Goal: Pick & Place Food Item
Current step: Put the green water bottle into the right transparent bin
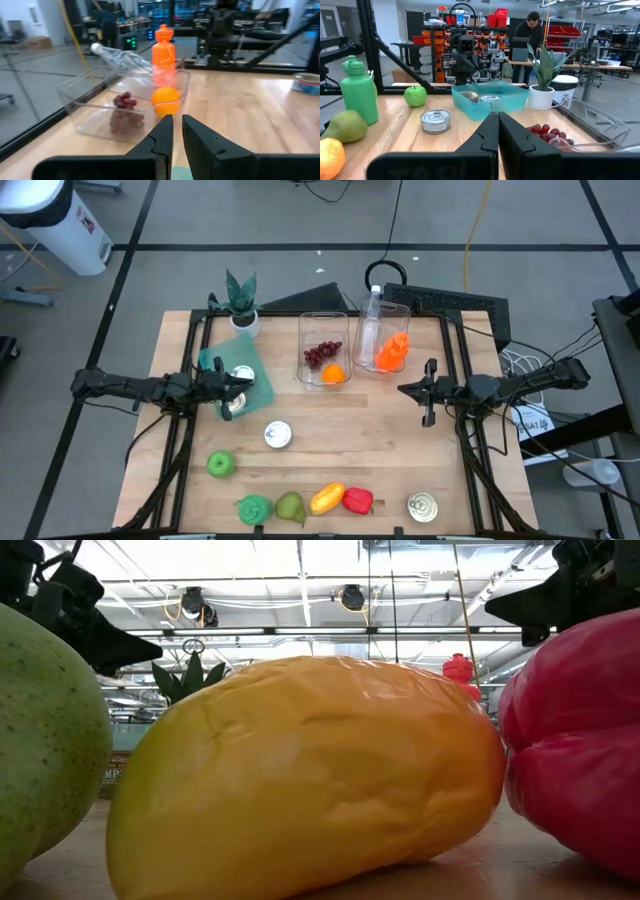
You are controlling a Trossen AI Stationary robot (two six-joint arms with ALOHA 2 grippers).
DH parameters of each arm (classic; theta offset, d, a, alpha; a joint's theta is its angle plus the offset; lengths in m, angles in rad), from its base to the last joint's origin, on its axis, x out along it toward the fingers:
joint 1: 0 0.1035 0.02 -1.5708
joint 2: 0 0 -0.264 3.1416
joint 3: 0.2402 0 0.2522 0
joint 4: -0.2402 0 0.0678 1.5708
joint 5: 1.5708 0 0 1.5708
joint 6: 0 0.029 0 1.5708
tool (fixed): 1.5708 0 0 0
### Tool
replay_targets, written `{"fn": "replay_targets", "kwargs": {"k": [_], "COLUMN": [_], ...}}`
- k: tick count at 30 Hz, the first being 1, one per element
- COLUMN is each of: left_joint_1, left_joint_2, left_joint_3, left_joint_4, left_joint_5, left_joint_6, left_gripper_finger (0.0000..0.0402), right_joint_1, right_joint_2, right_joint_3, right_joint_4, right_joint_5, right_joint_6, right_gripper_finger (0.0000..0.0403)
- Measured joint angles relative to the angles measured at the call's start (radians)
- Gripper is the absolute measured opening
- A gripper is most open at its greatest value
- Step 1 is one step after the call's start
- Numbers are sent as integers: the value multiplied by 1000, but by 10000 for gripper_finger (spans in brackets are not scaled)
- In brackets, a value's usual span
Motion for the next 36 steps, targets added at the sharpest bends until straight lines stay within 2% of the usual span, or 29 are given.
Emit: {"fn": "replay_targets", "kwargs": {"k": [6,27,36], "left_joint_1": [0,0,0], "left_joint_2": [9,9,9], "left_joint_3": [-1,-2,-2], "left_joint_4": [12,19,19], "left_joint_5": [-67,-69,-69], "left_joint_6": [-51,-23,-44], "left_gripper_finger": [51,51,51], "right_joint_1": [0,0,0], "right_joint_2": [22,259,299], "right_joint_3": [0,0,0], "right_joint_4": [0,255,293], "right_joint_5": [0,1,1], "right_joint_6": [4,-30,-23], "right_gripper_finger": [0,0,0]}}
